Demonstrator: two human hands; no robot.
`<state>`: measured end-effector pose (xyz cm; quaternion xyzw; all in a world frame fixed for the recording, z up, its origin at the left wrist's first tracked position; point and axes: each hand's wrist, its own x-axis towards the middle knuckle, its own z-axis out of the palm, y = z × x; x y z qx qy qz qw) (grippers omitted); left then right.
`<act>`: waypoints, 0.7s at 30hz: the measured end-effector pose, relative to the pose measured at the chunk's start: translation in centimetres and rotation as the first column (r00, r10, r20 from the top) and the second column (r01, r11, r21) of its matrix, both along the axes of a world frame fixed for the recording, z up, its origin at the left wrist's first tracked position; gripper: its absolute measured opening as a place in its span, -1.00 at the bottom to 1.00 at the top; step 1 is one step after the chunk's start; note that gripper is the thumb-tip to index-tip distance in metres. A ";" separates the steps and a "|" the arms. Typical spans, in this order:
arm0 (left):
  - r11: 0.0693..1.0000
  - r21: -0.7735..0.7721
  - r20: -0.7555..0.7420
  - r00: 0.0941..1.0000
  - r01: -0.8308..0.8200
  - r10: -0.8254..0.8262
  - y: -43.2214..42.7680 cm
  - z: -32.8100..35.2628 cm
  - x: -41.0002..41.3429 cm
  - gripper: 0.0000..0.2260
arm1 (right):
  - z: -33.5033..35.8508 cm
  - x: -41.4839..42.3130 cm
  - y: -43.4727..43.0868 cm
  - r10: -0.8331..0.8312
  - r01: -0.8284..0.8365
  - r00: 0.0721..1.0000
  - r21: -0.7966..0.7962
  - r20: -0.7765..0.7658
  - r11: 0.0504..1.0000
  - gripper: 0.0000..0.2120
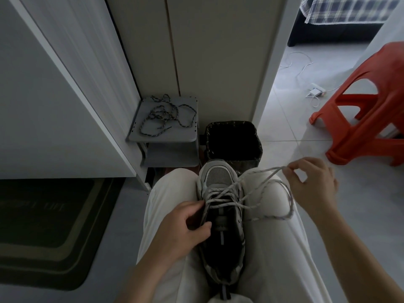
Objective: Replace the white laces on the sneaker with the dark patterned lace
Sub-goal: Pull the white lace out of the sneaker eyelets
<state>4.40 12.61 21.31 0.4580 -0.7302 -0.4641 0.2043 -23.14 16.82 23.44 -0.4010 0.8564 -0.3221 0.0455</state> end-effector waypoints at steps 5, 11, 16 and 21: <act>1.000 -0.015 0.008 1.000 -0.011 0.011 0.3 -0.3 0.0 -0.52 | -0.4 1.8 -0.1 0.134 -0.127 0.989 0.123 -0.055 0.984 -0.77; 1.000 -0.003 0.016 1.000 -0.026 0.026 0.1 -0.6 -0.1 -0.52 | -0.2 6.1 0.3 0.604 -0.573 0.782 0.205 -0.152 0.793 -0.83; 1.000 0.013 0.004 1.000 -0.022 0.022 0.2 -0.6 0.2 -0.50 | -0.6 6.2 0.1 0.664 -0.659 0.746 0.197 0.048 0.726 -0.83; 1.000 0.000 -0.014 1.000 -0.009 0.009 0.1 -0.3 0.1 -0.57 | -0.8 5.8 0.6 0.565 -0.611 0.742 0.016 0.361 0.792 -0.77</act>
